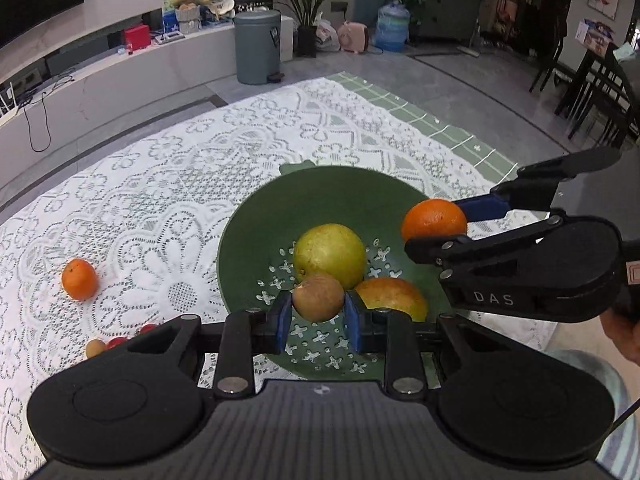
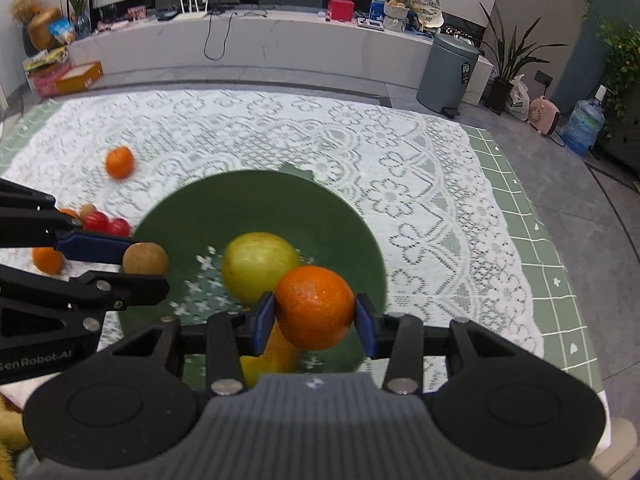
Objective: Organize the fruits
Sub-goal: 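Carry the kiwi and orange into the green colander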
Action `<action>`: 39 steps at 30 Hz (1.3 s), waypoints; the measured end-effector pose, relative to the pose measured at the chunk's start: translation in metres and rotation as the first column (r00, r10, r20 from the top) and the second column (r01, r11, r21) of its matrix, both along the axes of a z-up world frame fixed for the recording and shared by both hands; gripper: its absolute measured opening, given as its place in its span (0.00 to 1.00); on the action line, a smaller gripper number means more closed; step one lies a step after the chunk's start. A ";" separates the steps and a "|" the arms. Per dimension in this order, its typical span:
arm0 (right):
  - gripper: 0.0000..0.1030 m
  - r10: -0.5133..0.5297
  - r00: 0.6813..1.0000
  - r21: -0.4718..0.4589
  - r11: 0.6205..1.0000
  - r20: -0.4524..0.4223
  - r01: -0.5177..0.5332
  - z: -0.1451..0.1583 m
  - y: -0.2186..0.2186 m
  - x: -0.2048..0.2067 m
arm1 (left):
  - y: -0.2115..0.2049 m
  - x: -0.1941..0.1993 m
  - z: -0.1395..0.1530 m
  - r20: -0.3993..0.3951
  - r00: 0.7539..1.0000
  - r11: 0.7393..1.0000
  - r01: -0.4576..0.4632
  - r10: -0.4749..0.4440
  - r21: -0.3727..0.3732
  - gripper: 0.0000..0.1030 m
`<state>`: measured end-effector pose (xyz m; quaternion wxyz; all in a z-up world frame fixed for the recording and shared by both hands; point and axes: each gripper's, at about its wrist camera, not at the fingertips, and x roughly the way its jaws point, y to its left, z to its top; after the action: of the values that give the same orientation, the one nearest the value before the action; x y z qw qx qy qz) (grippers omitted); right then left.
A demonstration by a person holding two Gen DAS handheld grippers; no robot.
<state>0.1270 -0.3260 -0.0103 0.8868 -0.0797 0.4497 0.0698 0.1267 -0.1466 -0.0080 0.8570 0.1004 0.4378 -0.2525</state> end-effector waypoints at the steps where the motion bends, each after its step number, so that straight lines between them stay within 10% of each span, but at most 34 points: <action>1: 0.39 0.004 1.000 -0.012 1.000 -0.004 -0.004 -0.003 0.000 0.002 | -0.002 0.001 -0.001 -0.003 1.000 1.000 0.002 -0.002 0.007 0.30; 39: 0.40 0.059 0.992 -0.101 0.992 -0.107 -0.070 -0.037 0.009 0.027 | -0.019 0.015 -0.041 -0.087 0.996 0.995 0.025 -0.017 0.094 0.32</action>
<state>0.1540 -0.3171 -0.0473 0.8540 -0.1369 0.4956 0.0789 0.1420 -0.1659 -0.0492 0.8289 0.1348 0.4848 -0.2445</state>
